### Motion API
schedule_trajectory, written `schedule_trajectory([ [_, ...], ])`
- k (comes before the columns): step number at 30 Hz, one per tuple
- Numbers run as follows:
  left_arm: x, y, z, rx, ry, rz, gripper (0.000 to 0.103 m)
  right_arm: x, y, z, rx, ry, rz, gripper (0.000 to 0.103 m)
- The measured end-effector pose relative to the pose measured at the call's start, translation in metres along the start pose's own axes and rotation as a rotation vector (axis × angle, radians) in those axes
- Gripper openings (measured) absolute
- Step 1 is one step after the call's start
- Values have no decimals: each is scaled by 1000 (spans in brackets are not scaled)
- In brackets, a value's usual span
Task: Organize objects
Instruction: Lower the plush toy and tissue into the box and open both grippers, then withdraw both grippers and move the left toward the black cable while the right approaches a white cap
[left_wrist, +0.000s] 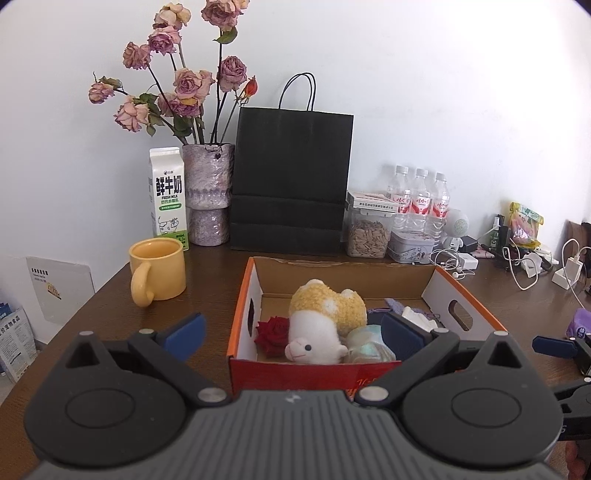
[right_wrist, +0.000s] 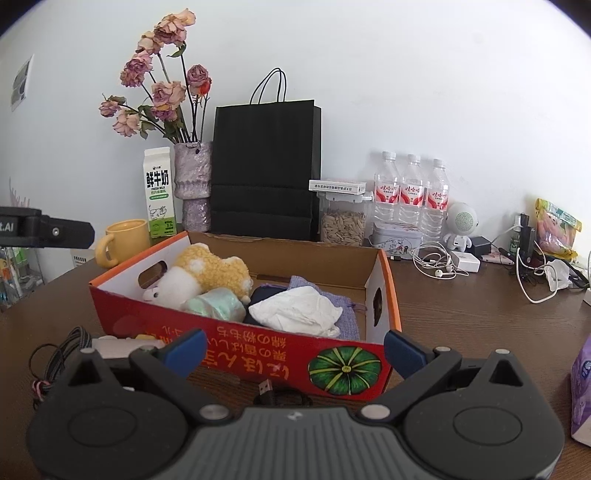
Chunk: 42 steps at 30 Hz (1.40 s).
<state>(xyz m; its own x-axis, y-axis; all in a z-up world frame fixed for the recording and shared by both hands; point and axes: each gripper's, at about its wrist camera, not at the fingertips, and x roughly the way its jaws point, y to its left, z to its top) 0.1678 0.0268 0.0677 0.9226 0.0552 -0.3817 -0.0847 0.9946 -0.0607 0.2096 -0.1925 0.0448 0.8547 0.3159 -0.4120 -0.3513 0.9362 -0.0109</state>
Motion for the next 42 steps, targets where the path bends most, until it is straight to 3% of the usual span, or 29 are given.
schedule_trajectory([
  [18, -29, 39, -38, -9, 94, 72, 103, -38, -5, -41, -1, 69, -23, 103],
  [30, -19, 65, -69, -57, 178, 120, 103, -27, -13, -56, -1, 129, -41, 102],
  [32, -18, 66, -71, -62, 183, 120, 103, -22, -15, -56, -12, 130, -37, 97],
  [37, -17, 67, -74, -67, 191, 120, 103, -3, -10, -56, -99, 150, -37, 64],
  [42, -17, 67, -77, -70, 199, 119, 103, 12, -1, -56, -199, 150, -16, 53],
])
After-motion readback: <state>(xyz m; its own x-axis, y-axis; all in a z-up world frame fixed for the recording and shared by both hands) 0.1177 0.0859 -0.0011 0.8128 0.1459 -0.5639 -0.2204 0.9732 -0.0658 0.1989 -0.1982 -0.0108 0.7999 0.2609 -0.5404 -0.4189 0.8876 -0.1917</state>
